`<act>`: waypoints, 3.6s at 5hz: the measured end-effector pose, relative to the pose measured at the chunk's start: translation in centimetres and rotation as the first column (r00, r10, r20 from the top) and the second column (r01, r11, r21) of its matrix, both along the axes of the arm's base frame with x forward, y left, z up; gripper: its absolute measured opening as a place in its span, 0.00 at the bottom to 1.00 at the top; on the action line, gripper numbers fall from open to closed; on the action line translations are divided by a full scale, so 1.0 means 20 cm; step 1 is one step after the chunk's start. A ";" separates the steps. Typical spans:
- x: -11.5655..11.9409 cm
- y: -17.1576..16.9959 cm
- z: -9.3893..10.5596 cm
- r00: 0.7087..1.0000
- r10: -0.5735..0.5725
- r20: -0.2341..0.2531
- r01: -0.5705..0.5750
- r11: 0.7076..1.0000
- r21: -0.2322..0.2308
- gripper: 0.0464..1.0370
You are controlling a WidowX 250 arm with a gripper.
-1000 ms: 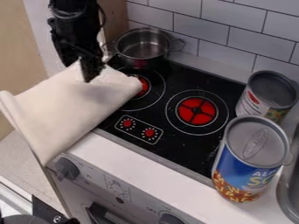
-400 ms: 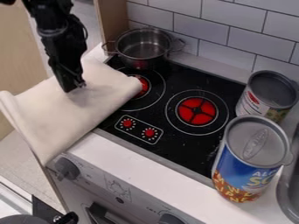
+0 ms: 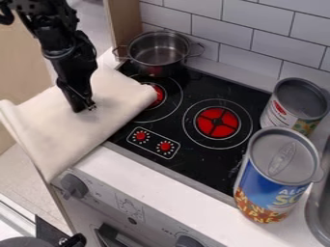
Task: Put the white cloth on the right burner.
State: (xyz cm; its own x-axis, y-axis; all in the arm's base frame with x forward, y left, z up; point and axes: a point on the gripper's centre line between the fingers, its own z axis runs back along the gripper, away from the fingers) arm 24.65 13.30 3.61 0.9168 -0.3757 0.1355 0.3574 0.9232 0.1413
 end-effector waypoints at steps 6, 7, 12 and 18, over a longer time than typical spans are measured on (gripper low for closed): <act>0.08 -0.41 -0.01 0.985 0.174 0.012 -0.174 0.984 -0.027 0.01; 0.08 -0.49 -0.02 0.985 0.167 -0.039 -0.168 0.985 -0.026 0.01; 0.10 -0.75 -0.02 0.962 0.271 -0.033 -0.273 0.961 -0.045 0.01; 0.36 -0.88 0.00 0.930 0.366 0.041 -0.362 0.928 -0.083 0.01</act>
